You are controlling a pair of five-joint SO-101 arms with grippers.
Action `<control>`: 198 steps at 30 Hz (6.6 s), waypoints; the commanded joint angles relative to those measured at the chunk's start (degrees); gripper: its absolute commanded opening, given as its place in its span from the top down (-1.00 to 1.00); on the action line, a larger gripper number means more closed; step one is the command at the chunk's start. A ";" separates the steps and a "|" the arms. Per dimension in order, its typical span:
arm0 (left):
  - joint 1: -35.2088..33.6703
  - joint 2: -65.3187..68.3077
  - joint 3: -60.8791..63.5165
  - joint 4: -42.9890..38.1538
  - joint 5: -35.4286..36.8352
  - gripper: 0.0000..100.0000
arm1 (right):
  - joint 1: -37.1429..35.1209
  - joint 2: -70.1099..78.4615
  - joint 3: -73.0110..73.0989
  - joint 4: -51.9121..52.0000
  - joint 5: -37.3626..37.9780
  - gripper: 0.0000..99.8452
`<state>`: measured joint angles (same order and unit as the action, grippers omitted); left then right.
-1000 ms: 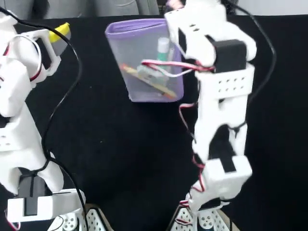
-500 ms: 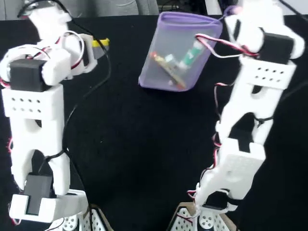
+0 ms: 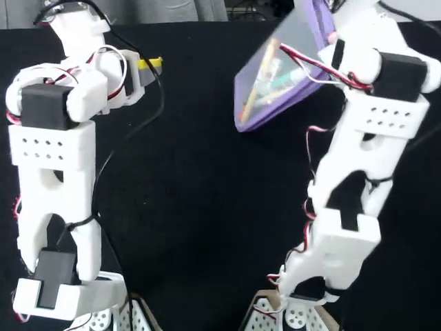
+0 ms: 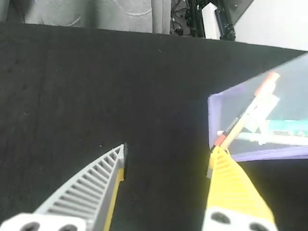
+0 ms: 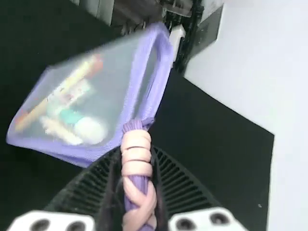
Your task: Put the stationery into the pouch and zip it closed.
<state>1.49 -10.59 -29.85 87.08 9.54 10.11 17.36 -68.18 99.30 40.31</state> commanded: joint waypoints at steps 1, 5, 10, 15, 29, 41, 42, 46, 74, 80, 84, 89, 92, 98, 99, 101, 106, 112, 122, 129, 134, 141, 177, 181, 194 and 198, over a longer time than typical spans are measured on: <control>0.66 -1.23 3.03 -4.13 0.18 0.44 | -0.53 -5.58 5.49 1.85 2.73 0.98; 1.54 -1.76 9.63 -8.79 0.09 0.44 | -1.41 -9.10 10.77 1.76 2.73 0.98; 6.90 -1.85 13.58 -10.02 -5.36 0.44 | -6.95 -15.34 13.93 1.85 0.35 0.98; 11.56 -2.99 15.69 -9.49 -9.32 0.44 | -12.92 -22.20 18.15 1.85 -3.69 0.98; 25.98 -21.80 42.86 -26.90 -12.92 0.44 | -15.03 -34.42 32.92 1.76 -7.38 0.98; 30.46 -35.87 70.64 -60.31 -18.37 0.44 | -14.95 -44.26 43.21 1.49 -7.03 0.98; 30.46 -35.87 71.25 -61.54 -18.29 0.44 | -14.95 -44.79 43.82 1.49 -7.03 0.98; 30.64 -34.99 71.60 -64.53 -18.46 0.44 | -15.03 -46.64 46.29 1.49 -6.95 0.98; 31.43 -13.19 62.11 -69.36 -21.63 0.90 | -11.34 -49.10 54.11 -5.80 -7.30 0.98; 31.69 -13.19 62.29 -69.36 -21.63 0.94 | -4.57 -49.01 60.70 -16.44 -7.30 0.98; 31.60 -13.19 62.37 -69.36 -21.63 0.94 | -2.37 -48.92 64.84 -23.30 -7.03 0.98; 31.69 -13.19 64.13 -69.36 -21.71 0.94 | 0.09 -48.84 69.58 -34.11 -7.38 0.98; 31.43 -13.19 64.84 -69.36 -21.71 0.94 | 1.49 -46.73 70.29 -37.80 -7.38 0.98; 31.69 -13.19 65.10 -69.36 -21.71 0.95 | 5.27 -39.08 69.32 -43.08 -7.38 0.98; 31.69 -13.19 65.19 -69.27 -21.71 0.95 | 5.98 -37.85 68.35 -43.34 -7.47 0.98; 31.69 -13.19 65.80 -69.27 -23.30 0.95 | 7.56 -35.21 65.27 -43.43 -7.47 0.98; 31.78 -13.19 66.51 -69.27 -26.20 0.95 | 11.52 -27.38 54.11 -43.16 -10.11 0.98; 31.78 -13.19 66.51 -69.27 -26.37 0.95 | 14.15 -16.48 42.24 -43.16 -10.20 0.98; 31.78 -13.19 66.33 -69.27 -26.29 0.95 | 20.31 -1.45 25.36 -42.64 -10.29 0.98; 31.43 -13.19 64.84 -69.71 -26.02 0.94 | 18.11 3.30 15.16 -31.21 -10.29 0.98; 30.99 -13.19 64.22 -69.36 -26.02 0.84 | 14.95 3.30 6.11 -20.13 -10.29 0.98; 30.11 -15.56 61.49 -64.26 -18.20 0.44 | 12.66 3.74 -5.14 -6.24 -8.62 0.98; 1.36 -70.15 80.22 -46.86 -13.89 0.60 | 9.23 -45.49 70.55 -2.29 8.70 0.98; -0.57 -72.79 83.21 -46.42 -12.84 0.60 | -0.35 -55.87 84.18 -5.36 6.95 0.98; -0.75 -83.25 89.36 -36.84 -13.01 0.60 | -18.02 -65.27 117.05 -22.51 -3.08 0.97; -0.40 -86.42 93.05 -36.84 -12.84 0.60 | -21.63 -65.19 122.15 -30.95 -6.42 0.96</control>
<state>1.14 -95.25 62.55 50.15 -4.09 -8.35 -46.29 52.70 74.51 35.91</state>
